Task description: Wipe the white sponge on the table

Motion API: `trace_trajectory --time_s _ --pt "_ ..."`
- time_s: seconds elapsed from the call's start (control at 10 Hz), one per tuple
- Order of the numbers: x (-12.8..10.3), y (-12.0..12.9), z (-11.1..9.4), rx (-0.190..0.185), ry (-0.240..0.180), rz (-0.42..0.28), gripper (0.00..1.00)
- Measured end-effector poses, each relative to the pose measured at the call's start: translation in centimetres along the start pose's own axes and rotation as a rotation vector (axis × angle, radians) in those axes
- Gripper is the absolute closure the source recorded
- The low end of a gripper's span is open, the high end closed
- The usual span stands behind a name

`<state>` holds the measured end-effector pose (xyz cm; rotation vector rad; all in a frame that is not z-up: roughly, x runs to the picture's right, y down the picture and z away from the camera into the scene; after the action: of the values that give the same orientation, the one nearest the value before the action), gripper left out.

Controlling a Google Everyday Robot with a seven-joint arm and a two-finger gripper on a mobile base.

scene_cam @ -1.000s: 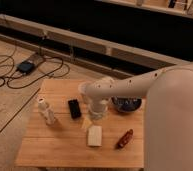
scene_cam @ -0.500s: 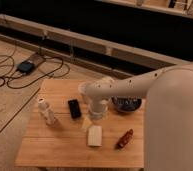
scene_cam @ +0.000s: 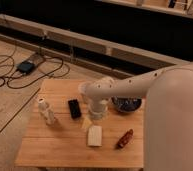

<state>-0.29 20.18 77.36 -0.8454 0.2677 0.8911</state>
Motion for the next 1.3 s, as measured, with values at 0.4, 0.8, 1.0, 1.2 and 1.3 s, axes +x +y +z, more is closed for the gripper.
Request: trace_trajectory --time_s 0.4,0.8,1.0,1.2,1.3 --pt "0.6 -0.3 1.9 0.065 0.044 0.086 0.20" --pt "0.5 -0.1 3.3 0.107 0.047 0.181 0.20" --pt "0.7 0.1 3.9 0.122 0.049 0.210 0.20" --pt "0.9 0.2 4.5 0.129 0.053 0.229 0.23" --pt "1.1 0.2 4.9 0.131 0.055 0.237 0.34"
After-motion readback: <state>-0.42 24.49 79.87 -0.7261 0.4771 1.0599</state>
